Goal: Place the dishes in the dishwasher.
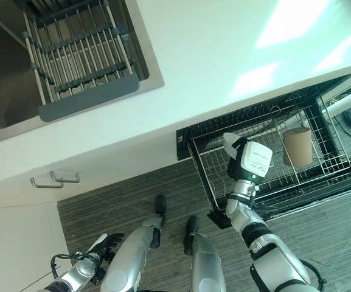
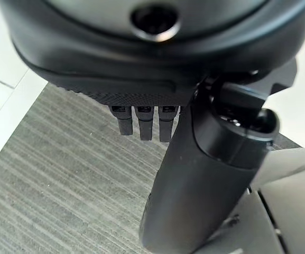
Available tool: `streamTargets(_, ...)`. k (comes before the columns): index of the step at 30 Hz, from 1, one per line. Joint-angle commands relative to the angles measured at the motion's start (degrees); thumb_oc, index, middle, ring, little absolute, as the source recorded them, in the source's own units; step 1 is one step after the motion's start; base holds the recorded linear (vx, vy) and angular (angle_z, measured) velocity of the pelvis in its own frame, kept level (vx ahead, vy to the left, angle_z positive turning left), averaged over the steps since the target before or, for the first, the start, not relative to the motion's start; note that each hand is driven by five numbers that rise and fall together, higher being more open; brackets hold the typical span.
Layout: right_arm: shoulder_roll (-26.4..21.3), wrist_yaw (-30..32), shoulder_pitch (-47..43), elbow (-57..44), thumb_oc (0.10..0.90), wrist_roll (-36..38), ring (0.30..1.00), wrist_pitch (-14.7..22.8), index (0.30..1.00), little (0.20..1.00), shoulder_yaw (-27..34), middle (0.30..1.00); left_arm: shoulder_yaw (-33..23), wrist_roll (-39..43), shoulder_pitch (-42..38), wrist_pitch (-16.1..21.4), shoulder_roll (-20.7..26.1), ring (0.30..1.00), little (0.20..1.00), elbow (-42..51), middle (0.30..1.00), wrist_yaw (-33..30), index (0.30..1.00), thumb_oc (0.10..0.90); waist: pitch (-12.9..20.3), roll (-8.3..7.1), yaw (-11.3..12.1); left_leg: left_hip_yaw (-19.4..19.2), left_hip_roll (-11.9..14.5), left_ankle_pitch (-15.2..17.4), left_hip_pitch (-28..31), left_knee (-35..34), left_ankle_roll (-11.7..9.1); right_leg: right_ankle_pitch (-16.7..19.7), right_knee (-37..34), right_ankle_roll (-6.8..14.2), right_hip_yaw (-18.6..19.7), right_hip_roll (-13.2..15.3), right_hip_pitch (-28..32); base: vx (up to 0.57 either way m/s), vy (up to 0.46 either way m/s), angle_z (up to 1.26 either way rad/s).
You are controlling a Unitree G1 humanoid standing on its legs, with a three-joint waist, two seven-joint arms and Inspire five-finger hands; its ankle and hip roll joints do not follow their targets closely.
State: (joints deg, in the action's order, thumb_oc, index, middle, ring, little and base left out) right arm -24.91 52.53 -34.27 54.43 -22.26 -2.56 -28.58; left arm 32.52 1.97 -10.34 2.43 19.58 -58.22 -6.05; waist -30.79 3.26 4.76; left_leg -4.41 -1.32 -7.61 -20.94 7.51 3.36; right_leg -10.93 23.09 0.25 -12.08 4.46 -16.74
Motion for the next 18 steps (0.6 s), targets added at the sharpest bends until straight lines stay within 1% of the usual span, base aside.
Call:
streamTargets(1, -4.27, -11.19, -3.43, -0.87, 0.8, 1.14, 0.9, 2.43, 0.9, 0.9, -2.57, 0.9, 0.69, 1.74, -0.68, 2.13, -3.32, 0.9, 0.9, 4.61, 0.9, -0.01, 0.9, 0.8, 0.99, 1.32, -0.58, 2.3, 0.56, 16.68, 2.09, 9.68, -1.23, 2.58, -5.9, 2.92, -0.65, 0.04, 0.59, -0.02, -0.042, 0.02)
streamTargets(2, -3.9, -17.12, -3.45, 1.03, 0.8, 3.35, 0.9, 4.12, 0.9, 0.9, -3.25, 0.9, 0.5, 1.28, -0.84, 1.4, -2.66, 0.9, 0.9, 5.23, 0.9, 0.47, 0.9, 0.8, 0.99, 1.04, -0.17, 2.14, 0.66, 16.66, 2.35, 9.68, -1.21, 2.73, -5.9, 3.04, -1.02, 0.25, 0.87, -0.01, -0.042, 0.05)
streamTargets(3, -3.88, -19.1, -3.44, 1.51, 0.8, 4.57, 0.9, 4.39, 0.9, 0.9, -3.2, 0.9, 0.41, 1.09, -0.89, 1.15, -2.44, 0.9, 0.9, 5.49, 0.9, 0.62, 0.9, 0.8, 0.99, 0.97, -0.08, 2.04, 0.72, 16.63, 2.37, 9.68, -1.2, 2.81, -5.9, 3.07, -1.14, 0.31, 0.89, -0.01, -0.059, 0.08)
streamTargets(5, -3.93, -28.41, -3.63, 3.5, 0.8, 9.85, 0.9, 5.41, 0.9, 0.9, -2.48, 0.9, 0.31, 0.52, -1.04, -0.07, -1.55, 0.9, 0.9, 6.8, 0.9, 1.16, 0.9, 0.8, 0.99, 0.75, 0.34, 1.82, 0.93, 16.62, 2.53, 9.68, -1.16, 2.98, -5.9, 3.2, -1.64, 0.46, 1.07, -0.01, -0.053, 0.13)
streamTargets(7, -3.58, -47.4, -3.62, 5.35, 0.8, 16.41, 0.9, 7.82, 0.9, 0.9, -1.44, 0.9, -0.24, -0.09, -0.99, -2.0, -0.17, 0.9, 0.9, 8.56, 0.9, 2.47, 0.9, 0.8, 0.99, 0.37, 0.7, 1.62, 1.18, 16.53, 3.08, 9.68, -1.31, 3.11, -5.9, 3.27, -1.94, 0.47, 1.64, 0.01, -0.087, 0.06)
streamTargets(8, -3.8, -57.1, -3.55, 5.85, 0.8, 19.97, 0.9, 6.82, 0.9, 0.9, -0.83, 0.9, -0.79, -0.78, -0.99, -3.3, 1.23, 0.9, 0.9, 9.95, 0.9, 3.66, 0.9, 0.8, 0.99, 0.0, 1.06, 1.59, 1.35, 16.53, 3.7, 9.68, -1.41, 3.09, -5.9, 3.41, -2.21, 0.5, 2.33, 0.02, -0.104, 0.06)
streamTargets(10, -3.87, -56.55, -3.22, 5.91, 0.8, 20.93, 0.9, 7.2, 0.9, 0.9, -0.77, 0.9, -1.13, -1.31, -0.88, -4.03, 1.73, 0.9, 0.9, 10.5, 0.9, 4.12, 0.9, 0.8, 0.99, -0.22, 1.24, 1.44, 1.57, 16.54, 4.28, 9.68, -1.46, 3.1, -5.9, 3.44, -2.43, 0.5, 2.96, 0.02, -0.07, 0.14)
streamTargets(12, -4.12, -53.8, -3.54, 5.32, 0.8, 22.24, 0.9, 8.59, 0.9, 0.9, 0.5, 0.9, -1.13, -1.81, 0.13, -3.92, 1.77, 0.9, 0.9, 10.3, 0.9, 3.77, 0.9, 0.8, 0.99, -0.5, 1.3, 1.0, 1.84, 16.77, 5.67, 9.68, -1.51, 2.89, -5.9, 3.51, -2.5, 0.45, 4.44, 0.01, -0.042, 0.07)
streamTargets(13, -3.97, -51.87, -3.79, 4.94, 0.8, 23.76, 0.9, 9.24, 0.9, 0.9, 0.99, 0.9, -1.1, -1.97, 0.36, -3.9, 1.55, 0.9, 0.9, 9.96, 0.9, 3.63, 0.9, 0.8, 0.99, -0.52, 1.26, 0.87, 1.9, 16.89, 6.29, 9.68, -1.55, 2.76, -5.9, 3.48, -2.45, 0.43, 5.06, 0.02, -0.031, -0.04)
streamTargets(14, -3.62, -50.15, -3.92, 3.35, 0.8, 28.37, 0.9, 8.65, 0.9, 0.9, 1.97, 0.9, -1.05, -1.88, 0.87, -4.08, 1.11, 0.9, 0.9, 9.4, 0.9, 3.18, 0.9, 0.8, 1.35, -0.65, 1.07, 0.76, 1.93, 17.15, 7.1, 9.68, -1.61, 2.55, -5.9, 3.46, -2.23, 0.32, 5.82, 0.0, 0.0, 0.0)
streamTargets(15, -3.51, -49.58, -4.0, 2.45, 0.8, 30.11, 0.9, 7.56, 0.9, 0.9, 2.84, 0.9, -1.16, -1.68, 1.11, -4.21, 1.17, 0.9, 0.9, 9.24, 0.9, 3.16, 0.9, 0.8, 1.68, -0.78, 0.94, 0.71, 1.93, 17.3, 7.42, 9.68, -1.69, 2.41, -5.9, 3.49, -2.09, 0.26, 6.12, 0.03, -0.006, -0.01)
streamTargets(16, -3.54, -48.77, -3.41, 0.4, 0.8, 32.29, 0.9, 7.83, 0.9, 0.9, 3.73, 0.9, -1.63, -1.78, 1.61, -4.58, 0.85, 0.9, 0.9, 9.27, 0.9, 2.97, 0.9, 0.8, 1.94, -0.85, 0.69, 0.44, 2.0, 17.52, 7.87, 9.68, -1.74, 2.2, -5.9, 3.43, -1.91, 0.19, 6.57, 0.0, 0.0, 0.0)
streamTargets(18, -3.46, -43.06, -1.89, -5.44, 0.8, 34.61, 0.9, 8.52, 0.9, 0.9, 5.53, 0.9, -2.71, -1.72, 2.75, -4.77, 0.19, 0.9, 0.9, 8.49, 0.9, 2.2, 0.9, 0.8, 2.72, -1.26, -0.05, -0.07, 2.25, 18.02, 8.85, 9.68, -1.91, 1.72, -5.9, 3.32, -1.4, -0.02, 7.5, 0.02, 0.001, -0.04)
